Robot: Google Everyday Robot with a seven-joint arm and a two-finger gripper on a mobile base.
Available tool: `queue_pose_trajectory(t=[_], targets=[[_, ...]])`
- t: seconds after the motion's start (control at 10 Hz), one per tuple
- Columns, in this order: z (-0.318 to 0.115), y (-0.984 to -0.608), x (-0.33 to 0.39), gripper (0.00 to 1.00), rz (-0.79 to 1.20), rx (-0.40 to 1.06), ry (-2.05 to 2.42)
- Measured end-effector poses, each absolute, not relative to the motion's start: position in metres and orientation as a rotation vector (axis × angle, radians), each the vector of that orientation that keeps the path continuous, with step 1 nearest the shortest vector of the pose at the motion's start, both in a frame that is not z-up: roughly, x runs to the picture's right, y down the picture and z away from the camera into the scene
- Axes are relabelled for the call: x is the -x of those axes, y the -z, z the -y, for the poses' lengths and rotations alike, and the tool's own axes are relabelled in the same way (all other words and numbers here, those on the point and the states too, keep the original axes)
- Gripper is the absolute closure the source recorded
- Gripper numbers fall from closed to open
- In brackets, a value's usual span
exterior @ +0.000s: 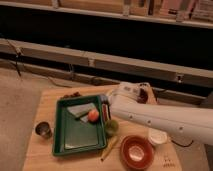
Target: Place apple in purple bowl
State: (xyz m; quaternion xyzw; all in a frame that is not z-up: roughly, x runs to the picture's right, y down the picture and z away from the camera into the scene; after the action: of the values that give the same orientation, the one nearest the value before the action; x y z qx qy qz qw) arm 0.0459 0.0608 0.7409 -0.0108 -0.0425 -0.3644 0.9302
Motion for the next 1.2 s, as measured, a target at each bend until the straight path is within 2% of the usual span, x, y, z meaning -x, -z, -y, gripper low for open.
queue_pose_trajectory(t=[0.4,0.8,1.1,1.2], targets=[[-0.068,-0.746,-0.006,0.35,0.08,0.002,0.826],[-0.064,-0.753,-0.008,0.33,0.081,0.021,0.818],[-0.066,-0.759,0.001,0.07,0.092,0.022,0.832],[-0.066,-0.76,0.002,0.02,0.092,0.025,0.831]])
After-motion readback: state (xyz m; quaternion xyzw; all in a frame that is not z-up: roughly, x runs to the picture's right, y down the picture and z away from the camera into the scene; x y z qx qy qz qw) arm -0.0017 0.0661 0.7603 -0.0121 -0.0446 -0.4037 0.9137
